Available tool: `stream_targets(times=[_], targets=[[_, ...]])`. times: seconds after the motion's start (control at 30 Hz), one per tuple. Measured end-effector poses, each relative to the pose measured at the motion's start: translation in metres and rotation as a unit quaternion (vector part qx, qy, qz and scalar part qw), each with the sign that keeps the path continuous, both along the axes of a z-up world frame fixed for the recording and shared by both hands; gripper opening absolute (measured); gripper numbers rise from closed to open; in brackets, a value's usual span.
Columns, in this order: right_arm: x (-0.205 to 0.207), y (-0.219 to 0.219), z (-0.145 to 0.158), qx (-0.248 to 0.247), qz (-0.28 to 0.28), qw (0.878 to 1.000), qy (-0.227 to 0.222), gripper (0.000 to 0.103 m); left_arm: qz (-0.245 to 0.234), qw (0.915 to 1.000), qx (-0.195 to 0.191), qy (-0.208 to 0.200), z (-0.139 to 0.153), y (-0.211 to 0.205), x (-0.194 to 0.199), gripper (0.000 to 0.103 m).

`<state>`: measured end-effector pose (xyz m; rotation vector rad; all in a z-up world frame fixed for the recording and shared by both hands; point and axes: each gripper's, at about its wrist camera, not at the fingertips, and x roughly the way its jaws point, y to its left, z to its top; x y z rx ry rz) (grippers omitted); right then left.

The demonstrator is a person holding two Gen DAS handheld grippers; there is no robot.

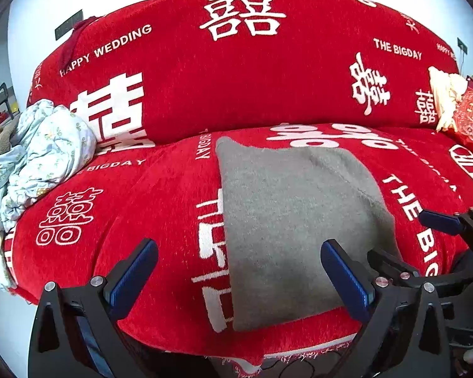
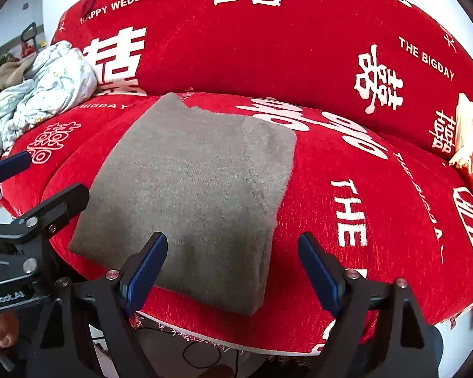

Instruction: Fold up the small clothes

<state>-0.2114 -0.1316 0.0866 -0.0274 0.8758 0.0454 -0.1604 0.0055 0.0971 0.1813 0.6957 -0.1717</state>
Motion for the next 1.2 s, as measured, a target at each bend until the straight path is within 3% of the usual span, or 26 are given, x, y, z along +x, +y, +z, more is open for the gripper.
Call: stream_targets(times=[0.57,1.2], targets=[[0.0011,-0.0001,0.0005,0.007,0.005,1.0,0.003,0.087,-0.002,0.9991,-0.02,0.038,-0.0026,0.0024,0.0051,0.103],[0.0015,0.0029,-0.0007,0.004,0.007,1.0,0.006,0.087,0.003,0.9991,-0.018,0.039,-0.0045,0.0031,0.0057,0.103]])
